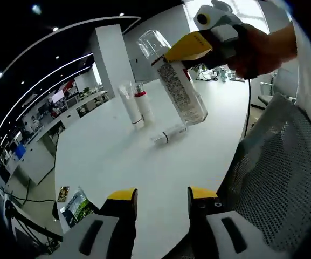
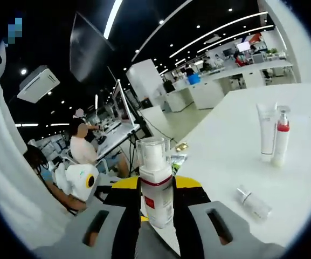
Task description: Arrange the skincare products in the storage area until every visible bottle or jar stands upright without overlapping.
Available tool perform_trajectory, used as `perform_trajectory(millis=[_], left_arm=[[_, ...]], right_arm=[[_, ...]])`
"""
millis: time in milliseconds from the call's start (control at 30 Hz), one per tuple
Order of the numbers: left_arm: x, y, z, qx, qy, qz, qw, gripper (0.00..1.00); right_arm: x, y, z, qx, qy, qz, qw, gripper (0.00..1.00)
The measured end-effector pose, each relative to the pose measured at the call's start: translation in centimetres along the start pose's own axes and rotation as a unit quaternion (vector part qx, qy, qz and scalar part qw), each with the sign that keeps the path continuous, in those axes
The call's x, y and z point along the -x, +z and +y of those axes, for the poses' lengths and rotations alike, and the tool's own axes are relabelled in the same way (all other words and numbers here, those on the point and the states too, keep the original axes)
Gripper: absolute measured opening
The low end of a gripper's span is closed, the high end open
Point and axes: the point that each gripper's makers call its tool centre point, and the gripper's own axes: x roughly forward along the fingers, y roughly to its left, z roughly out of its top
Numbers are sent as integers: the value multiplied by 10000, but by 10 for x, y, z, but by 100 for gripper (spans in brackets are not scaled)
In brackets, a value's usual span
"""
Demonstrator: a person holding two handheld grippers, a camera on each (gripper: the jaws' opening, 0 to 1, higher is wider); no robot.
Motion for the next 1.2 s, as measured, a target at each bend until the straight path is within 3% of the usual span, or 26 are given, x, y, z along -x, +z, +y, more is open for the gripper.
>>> perform_trajectory(millis=[233,467,700,1200], left_arm=[[-2,-9,5,104,83,159,9998,35],[-5,-23,8,125,151,469,9987,35],[-6,-26,9,76,189,563,9982,35],[-3,-27,13,63,280,594,9978,34]], right_arm=[[0,4,-12,25,-87,-100,9999,20],[-4,-6,-15,-54,-93,-53,9999,20],[-14,-16,-21,-66,-103,95,9999,20],[-29,0,-88,121,-712,-175,9972,21]])
